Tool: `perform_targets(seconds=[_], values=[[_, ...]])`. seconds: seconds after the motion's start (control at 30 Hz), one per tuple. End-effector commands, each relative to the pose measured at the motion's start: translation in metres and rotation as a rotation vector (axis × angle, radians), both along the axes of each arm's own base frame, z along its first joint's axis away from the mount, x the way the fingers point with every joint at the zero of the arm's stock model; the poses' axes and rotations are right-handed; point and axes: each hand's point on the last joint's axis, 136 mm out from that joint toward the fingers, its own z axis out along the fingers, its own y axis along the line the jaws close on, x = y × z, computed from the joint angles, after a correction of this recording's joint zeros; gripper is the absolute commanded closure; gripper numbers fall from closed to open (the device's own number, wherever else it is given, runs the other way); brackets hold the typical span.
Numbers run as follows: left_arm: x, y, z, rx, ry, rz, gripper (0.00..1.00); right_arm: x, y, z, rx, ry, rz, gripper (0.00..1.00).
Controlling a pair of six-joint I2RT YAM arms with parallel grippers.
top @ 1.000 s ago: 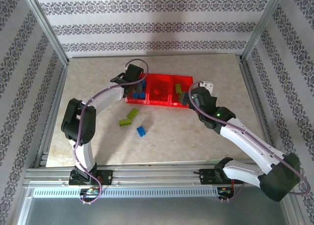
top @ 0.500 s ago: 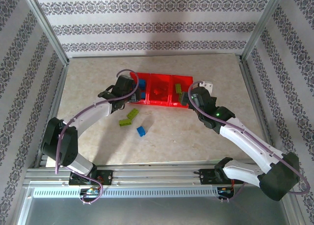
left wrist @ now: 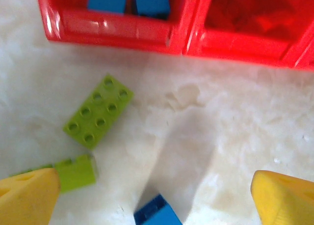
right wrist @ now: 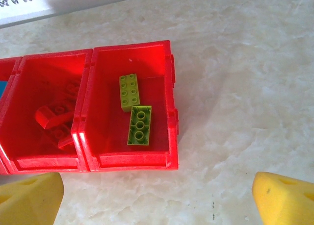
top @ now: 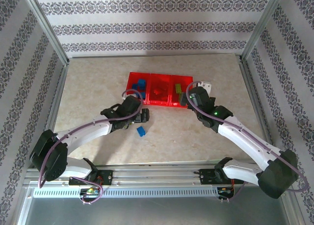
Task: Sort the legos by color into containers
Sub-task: Pick up the lego from the middle-left of the table.
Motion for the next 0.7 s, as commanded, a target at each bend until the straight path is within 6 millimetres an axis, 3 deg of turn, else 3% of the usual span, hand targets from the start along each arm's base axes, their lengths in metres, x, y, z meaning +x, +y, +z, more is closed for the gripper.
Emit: perform_targets(seconds=[0.0,0.3,0.53,0.67], values=[[-0.021,0.002,-0.017,0.017,0.057,0.053,0.0,0.007,0.002,0.008,0.038,-0.016,-0.015,0.02],[-0.033,-0.01,-0.051,0.102,0.136,0.031,0.01,0.004,-0.001,0.008,0.03,-0.02,-0.016,0.02],[-0.041,-0.004,-0.068,0.175,0.192,0.034,0.07,0.001,-0.006,0.01,0.029,-0.03,-0.025,0.02],[-0.047,0.003,-0.073,0.201,0.214,0.043,0.16,0.002,-0.007,0.009,0.031,-0.025,-0.026,0.02]])
